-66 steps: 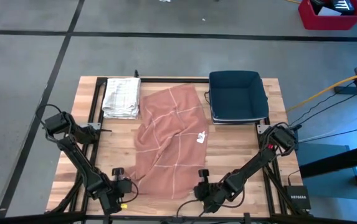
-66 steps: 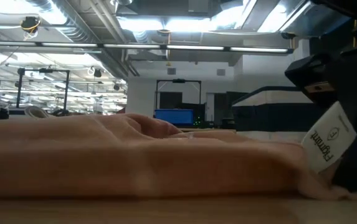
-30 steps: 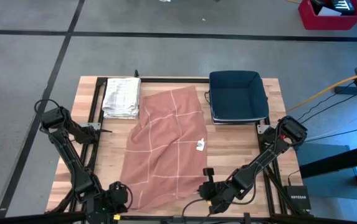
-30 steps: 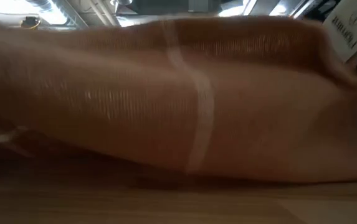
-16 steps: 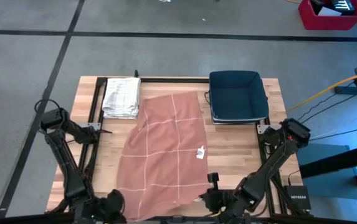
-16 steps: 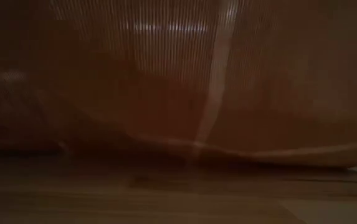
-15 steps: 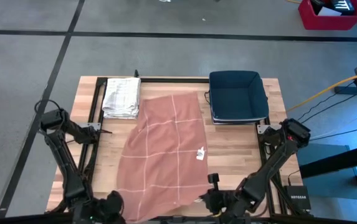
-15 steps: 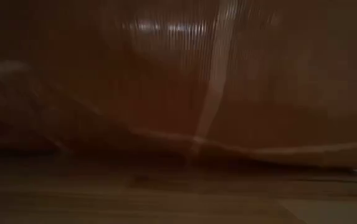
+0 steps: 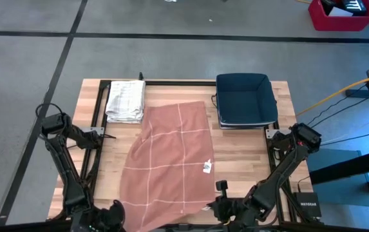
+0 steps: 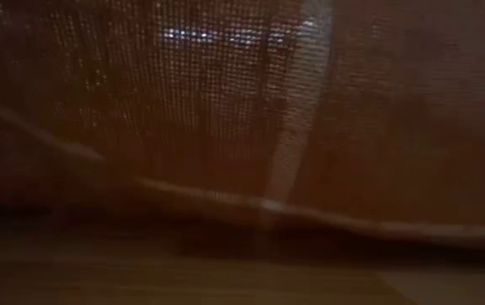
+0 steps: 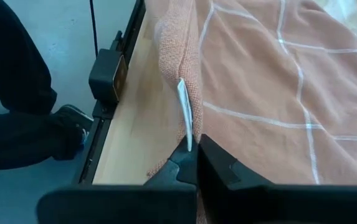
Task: Fold towel
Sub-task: Fold the brown towel on the table
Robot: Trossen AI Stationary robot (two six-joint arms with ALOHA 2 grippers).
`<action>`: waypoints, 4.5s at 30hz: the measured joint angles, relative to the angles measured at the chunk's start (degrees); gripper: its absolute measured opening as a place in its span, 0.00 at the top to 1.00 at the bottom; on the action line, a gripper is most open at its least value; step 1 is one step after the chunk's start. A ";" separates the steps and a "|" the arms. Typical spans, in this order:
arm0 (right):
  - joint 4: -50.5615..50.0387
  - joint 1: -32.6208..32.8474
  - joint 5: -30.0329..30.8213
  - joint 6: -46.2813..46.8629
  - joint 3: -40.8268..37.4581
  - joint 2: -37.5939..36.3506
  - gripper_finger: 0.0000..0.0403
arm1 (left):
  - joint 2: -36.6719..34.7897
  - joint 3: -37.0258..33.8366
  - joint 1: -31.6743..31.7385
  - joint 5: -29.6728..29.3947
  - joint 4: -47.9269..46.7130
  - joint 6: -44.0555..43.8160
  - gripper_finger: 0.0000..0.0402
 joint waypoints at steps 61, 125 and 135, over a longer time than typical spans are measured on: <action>-0.45 -47.34 24.12 -45.66 0.04 -30.01 0.99 | -43.06 10.14 36.57 -43.37 -48.11 61.66 1.00; -10.88 -35.68 9.34 -45.05 28.65 -12.80 0.99 | -25.34 -20.83 42.87 -13.61 0.49 49.30 0.79; -8.45 -36.48 12.00 -45.11 28.65 -11.26 0.99 | -8.69 -20.79 46.06 -13.20 20.45 51.51 0.54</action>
